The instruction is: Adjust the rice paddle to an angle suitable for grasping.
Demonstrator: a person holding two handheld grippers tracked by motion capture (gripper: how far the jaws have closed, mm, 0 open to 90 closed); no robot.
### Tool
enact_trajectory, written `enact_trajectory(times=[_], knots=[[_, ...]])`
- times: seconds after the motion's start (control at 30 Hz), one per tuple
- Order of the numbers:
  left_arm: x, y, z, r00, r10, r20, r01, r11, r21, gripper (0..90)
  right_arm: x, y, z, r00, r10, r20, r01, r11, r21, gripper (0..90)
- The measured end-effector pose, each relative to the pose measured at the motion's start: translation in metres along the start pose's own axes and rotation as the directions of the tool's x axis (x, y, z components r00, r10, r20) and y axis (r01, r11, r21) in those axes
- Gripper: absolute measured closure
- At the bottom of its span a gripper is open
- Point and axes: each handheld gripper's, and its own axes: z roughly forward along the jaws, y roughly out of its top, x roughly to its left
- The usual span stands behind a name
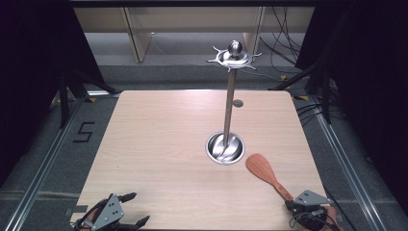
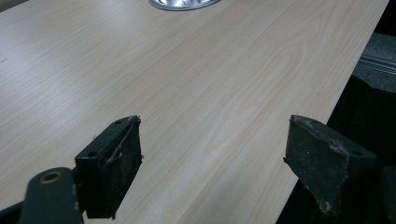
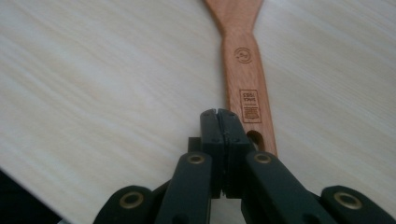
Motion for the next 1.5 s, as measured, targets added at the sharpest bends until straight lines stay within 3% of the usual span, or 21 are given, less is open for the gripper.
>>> enact_trajectory(times=[0.13, 0.17, 0.23, 0.33, 0.4, 0.43, 0.6, 0.73, 0.77, 0.83, 0.87, 0.9, 0.97, 1.0, 1.07, 1.13, 1.2, 1.23, 1.4, 1.47, 1.5], knots=[[0.0, 0.0, 0.001, 1.0, -0.003, 0.003, 0.003, 1.0, 0.001, 17.9, -0.01, 0.001, 0.002, 0.9989, 0.037, 0.027, -0.038, 0.999, 0.002, 90.0], [0.0, 0.0, 0.001, 1.0, -0.004, 0.002, 0.004, 1.0, 0.0, 17.9, -0.017, 0.002, 0.005, 0.9987, 0.031, 0.039, -0.03, 0.999, -0.034, 90.0], [0.0, 0.0, 0.001, 0.9999, -0.011, 0.002, 0.011, 0.9999, -0.006, 17.9, -0.02, 0.001, 0.005, 0.9984, 0.027, 0.05, -0.026, 0.999, -0.022, 90.0], [0.0, 0.0, 0.001, 0.9999, -0.015, 0.002, 0.015, 0.9999, -0.008, 17.9, -0.027, 0.002, 0.007, 0.9952, 0.063, 0.074, -0.061, 0.998, -0.033, 90.0], [-0.001, 0.0, 0.002, 0.9998, -0.022, 0.002, 0.022, 0.9997, -0.012, 17.9, -0.037, 0.003, 0.011, 0.9961, 0.042, 0.078, -0.038, 0.998, -0.054, 90.0], [0.001, 0.0, 0.001, 1.0, 0.004, -0.003, -0.004, 0.9999, 0.009, 17.9, -0.038, 0.004, 0.011, 0.9922, 0.083, 0.093, -0.08, 0.996, -0.039, 90.0], [0.002, 0.0, 0.0, 1.0, 0.004, -0.003, -0.004, 0.9999, 0.016, 17.9, -0.058, 0.014, 0.021, 0.9914, 0.044, 0.123, -0.042, 0.999, -0.023, 90.0], [0.0, -0.001, 0.001, 0.9999, -0.014, -0.006, 0.014, 0.9999, -0.007, 18.0, -0.062, 0.022, 0.027, 0.9905, 0.056, 0.125, -0.053, 0.998, -0.029, 90.0], [0.001, -0.001, 0.001, 1.0, -0.001, -0.008, 0.001, 1.0, 0.005, 18.0, -0.066, 0.028, 0.033, 0.9912, 0.031, 0.129, -0.028, 0.999, -0.023, 90.0], [0.001, -0.001, 0.001, 1.0, -0.003, -0.008, 0.003, 1.0, 0.004, 17.9, -0.065, 0.032, 0.033, 0.9907, 0.056, 0.124, -0.056, 0.998, -0.008, 90.0], [0.002, -0.001, -0.001, 1.0, 0.001, -0.001, -0.001, 0.9999, 0.017, 17.9, -0.069, 0.039, 0.04, 0.9926, 0.025, 0.119, -0.023, 1.0, -0.013, 90.0], [0.001, -0.001, 0.0, 0.9998, -0.019, 0.005, 0.019, 0.9998, 0.009, 18.0, -0.07, 0.041, 0.042, 0.9929, 0.023, 0.117, -0.022, 1.0, -0.008, 90.0], [0.001, -0.001, 0.0, 0.9999, -0.013, -0.005, 0.013, 0.9999, -0.002, 17.9, -0.072, 0.043, 0.045, 0.9921, 0.0, 0.125, 0.002, 1.0, -0.014, 90.0], [0.001, -0.001, 0.001, 0.9997, -0.013, -0.02, 0.013, 0.9997, -0.019, 17.9, -0.072, 0.046, 0.047, 0.9916, 0.016, 0.129, -0.014, 1.0, -0.013, 90.0], [0.0, -0.001, 0.001, 0.9998, -0.021, 0.003, 0.021, 0.9997, -0.008, 18.0, -0.073, 0.054, 0.05, 0.991, 0.042, 0.127, -0.043, 0.999, 0.009, 90.0], [0.002, 0.0, 0.001, 1.0, 0.005, 0.003, -0.005, 0.9999, -0.009, 18.0, -0.075, 0.055, 0.053, 0.9897, 0.017, 0.142, -0.017, 1.0, -0.001, 90.0], [0.0, -0.001, 0.001, 0.9998, -0.018, 0.002, 0.018, 0.9998, -0.007, 18.0, -0.074, 0.061, 0.056, 0.9897, 0.035, 0.139, -0.036, 0.999, 0.003, 90.0], [0.002, 0.0, 0.0, 1.0, 0.006, 0.002, -0.006, 0.9999, -0.009, 18.0, -0.074, 0.063, 0.057, 0.9898, 0.033, 0.138, -0.034, 0.999, 0.011, 90.0], [0.001, 0.0, 0.0, 0.9999, -0.013, 0.005, 0.013, 0.9999, 0.001, 17.9, -0.07, 0.077, 0.064, 0.9887, 0.071, 0.132, -0.076, 0.997, 0.032, 89.9], [0.002, 0.0, -0.001, 0.9999, 0.012, 0.005, -0.012, 0.9999, -0.002, 17.9, -0.069, 0.082, 0.068, 0.9904, 0.051, 0.128, -0.056, 0.998, 0.033, 89.8], [0.0, 0.0, -0.001, 0.9999, -0.013, 0.004, 0.013, 0.9999, -0.003, 18.0, -0.066, 0.087, 0.071, 0.9914, 0.054, 0.119, -0.059, 0.997, 0.04, 89.7]])
